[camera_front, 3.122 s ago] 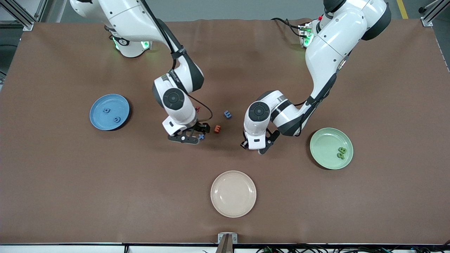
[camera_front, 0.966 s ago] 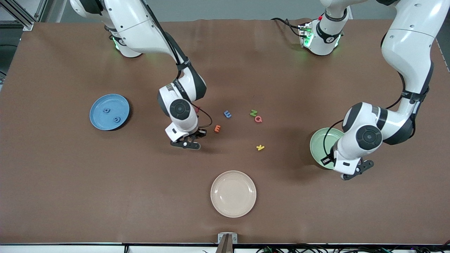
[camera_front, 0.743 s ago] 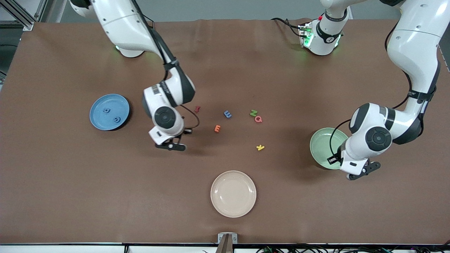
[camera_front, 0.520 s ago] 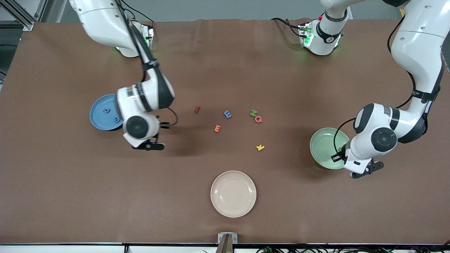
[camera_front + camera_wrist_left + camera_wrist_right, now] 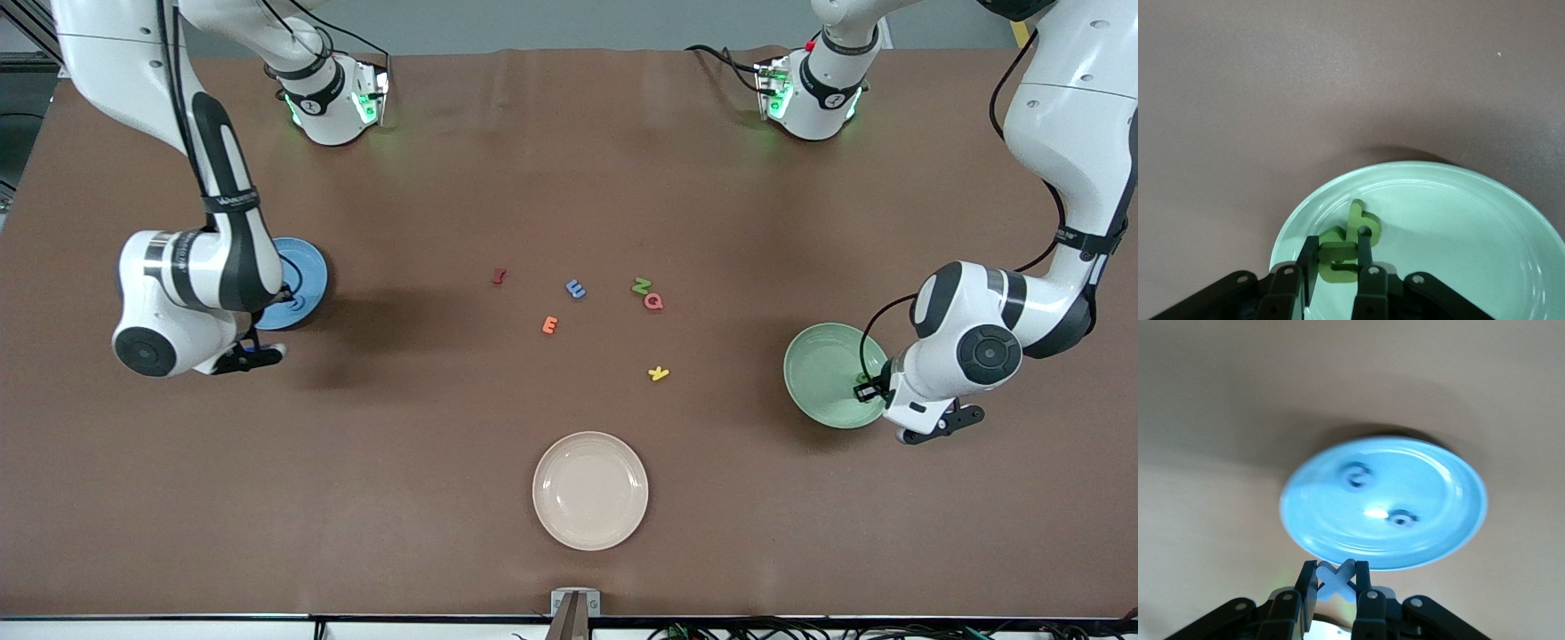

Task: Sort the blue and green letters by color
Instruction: 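Place the green letter on the green plate while the right places X on blue, then move both grippers back over the remaining letters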

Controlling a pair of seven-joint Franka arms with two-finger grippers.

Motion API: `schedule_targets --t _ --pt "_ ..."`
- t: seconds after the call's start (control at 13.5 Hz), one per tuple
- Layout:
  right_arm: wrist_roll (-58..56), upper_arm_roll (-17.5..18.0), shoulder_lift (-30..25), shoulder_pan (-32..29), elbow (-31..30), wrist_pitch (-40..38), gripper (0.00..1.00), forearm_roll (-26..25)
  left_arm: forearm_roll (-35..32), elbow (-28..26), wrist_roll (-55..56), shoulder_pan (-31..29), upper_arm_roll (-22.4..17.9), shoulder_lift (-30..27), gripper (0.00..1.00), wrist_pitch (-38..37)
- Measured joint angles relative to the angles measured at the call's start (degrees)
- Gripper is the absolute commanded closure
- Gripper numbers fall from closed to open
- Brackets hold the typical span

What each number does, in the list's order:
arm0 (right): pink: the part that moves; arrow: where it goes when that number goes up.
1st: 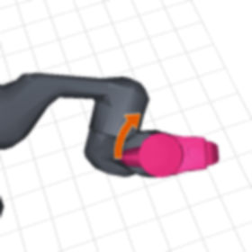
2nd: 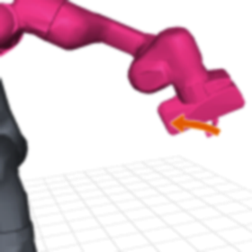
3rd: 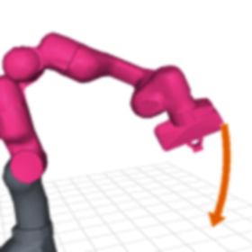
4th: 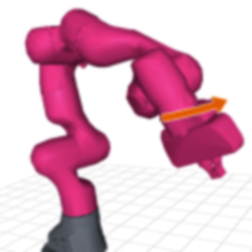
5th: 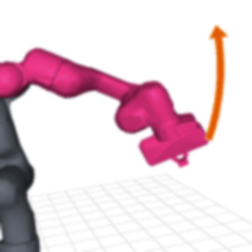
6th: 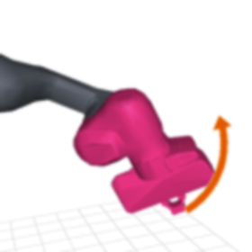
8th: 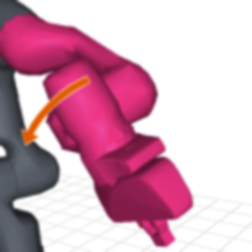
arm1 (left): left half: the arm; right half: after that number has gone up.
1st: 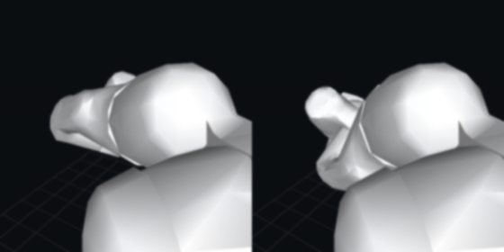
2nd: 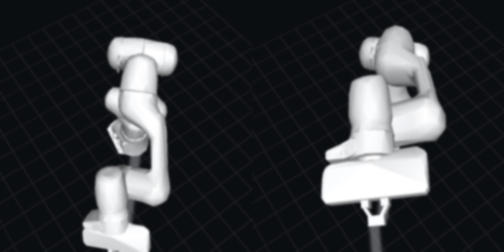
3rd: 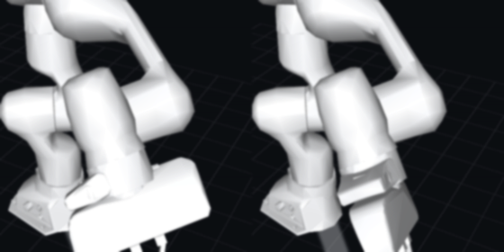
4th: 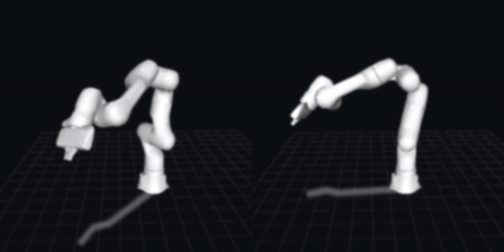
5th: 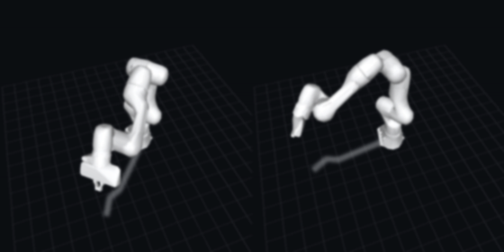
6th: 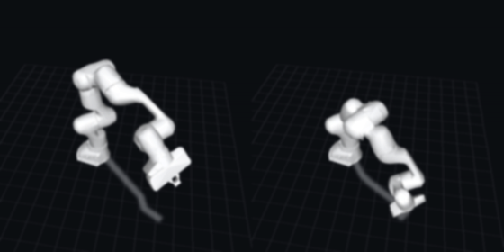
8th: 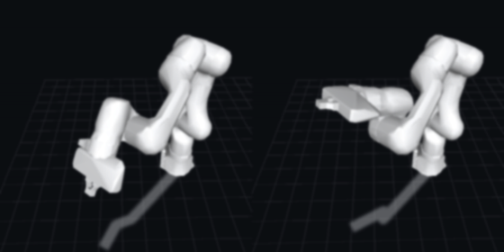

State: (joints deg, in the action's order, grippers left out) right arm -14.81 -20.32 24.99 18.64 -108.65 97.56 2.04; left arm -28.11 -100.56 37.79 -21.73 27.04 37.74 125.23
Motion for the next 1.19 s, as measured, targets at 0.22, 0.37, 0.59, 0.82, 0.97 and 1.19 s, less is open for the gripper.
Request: schedule_targets --t 0.22,0.37,0.59,0.82,0.97,1.19 --pt "-0.2 0.41 -3.22 -0.03 -5.02 3.42 0.01 -1.26 0.0 0.0 0.05 0.08 0.12 0.0 0.0 0.08" --pt "-0.19 0.36 -4.09 -0.27 -5.97 4.46 0.0 -1.33 0.0 0.02 0.08 0.18 0.2 0.0 0.0 0.11" --pt "-0.19 0.34 -4.39 -0.91 -6.04 4.63 0.0 -1.33 0.0 0.18 0.24 0.3 0.65 -0.05 0.0 0.11" --pt "0.69 0.99 -5.51 -0.36 -5.99 5.21 0.0 -0.93 0.0 0.21 4.31 0.54 4.34 -0.1 0.0 -0.17" --pt "5.64 1.33 -6.86 1.63 -5.72 5.52 0.0 0.33 0.0 0.2 9.13 1.38 7.86 -0.11 0.0 -1.75" --pt "20.86 1.86 -8.14 8.45 -3.43 5.86 0.0 2.13 0.0 0.18 18.32 4.59 11.42 -0.15 0.0 -2.76"
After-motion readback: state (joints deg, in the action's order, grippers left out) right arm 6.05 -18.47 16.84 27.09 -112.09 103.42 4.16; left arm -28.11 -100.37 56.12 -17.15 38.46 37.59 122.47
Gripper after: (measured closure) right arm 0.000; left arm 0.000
